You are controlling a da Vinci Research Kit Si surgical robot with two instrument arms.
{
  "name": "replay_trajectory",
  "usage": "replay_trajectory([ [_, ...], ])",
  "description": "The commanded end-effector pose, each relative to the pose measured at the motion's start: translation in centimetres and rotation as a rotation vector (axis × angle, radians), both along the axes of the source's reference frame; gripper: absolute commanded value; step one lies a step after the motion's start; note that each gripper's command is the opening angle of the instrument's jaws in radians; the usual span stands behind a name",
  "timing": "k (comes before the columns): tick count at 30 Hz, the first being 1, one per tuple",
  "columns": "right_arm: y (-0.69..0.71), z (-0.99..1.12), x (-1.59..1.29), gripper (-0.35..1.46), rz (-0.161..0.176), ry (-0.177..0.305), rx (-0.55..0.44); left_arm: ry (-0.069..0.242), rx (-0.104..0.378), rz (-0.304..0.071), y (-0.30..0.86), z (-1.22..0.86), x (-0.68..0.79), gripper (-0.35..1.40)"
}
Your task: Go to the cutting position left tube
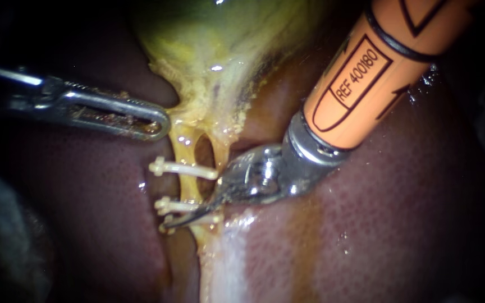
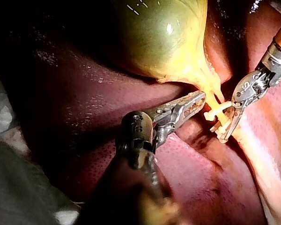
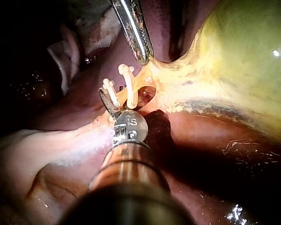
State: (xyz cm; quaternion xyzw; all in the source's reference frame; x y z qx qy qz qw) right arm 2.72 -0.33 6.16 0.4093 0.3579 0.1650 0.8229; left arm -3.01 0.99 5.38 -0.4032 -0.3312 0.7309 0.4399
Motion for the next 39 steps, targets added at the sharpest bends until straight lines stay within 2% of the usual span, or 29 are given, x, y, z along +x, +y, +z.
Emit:
replay_trajectory([
  [1,0.0,0.0,0.0,0.44,0.0,0.0,0.0,0.0,0.0,0.0,0.0,0.0,0.0,-0.35],
  [2,0.0,0.0,0.0,0.48,0.0,0.0,0.0,0.0,0.0,0.0,0.0,0.0,0.0,-0.35],
  [6,0.0,0.0,0.0,0.88,0.002,0.005,0.002,-0.001,0.0,0.0,0.0,0.0,0.0,-0.35],
  [9,0.0,0.0,0.01,1.11,0.005,0.013,0.005,-0.001,0.0,0.001,0.0,0.0,0.01,-0.35],
  [12,0.0,0.0,0.03,1.32,0.011,0.022,0.01,-0.001,0.0,0.001,0.0,0.0,0.02,-0.35],
  [14,0.0,0.0,0.03,1.38,0.017,0.035,0.015,-0.001,0.0,0.001,0.0,0.0,0.02,-0.35],
  [23,0.01,0.02,0.03,1.43,0.036,0.074,0.033,-0.001,0.0,0.002,0.0,-0.01,0.03,-0.35],
  [28,0.04,0.07,-0.01,1.43,0.061,0.132,0.059,-0.002,0.0,0.003,-0.01,-0.01,0.05,-0.35],
  [31,0.07,0.1,-0.06,1.43,0.092,0.178,0.074,-0.002,0.0,0.003,-0.01,-0.01,0.05,-0.35],
  [34,0.08,0.12,-0.1,1.45,0.13,0.181,0.067,-0.002,0.0,0.003,-0.01,0.0,0.06,-0.35],
  [39,0.09,0.13,-0.17,1.45,0.131,0.187,0.07,-0.004,0.001,0.006,-0.01,0.0,0.07,-0.35],
])
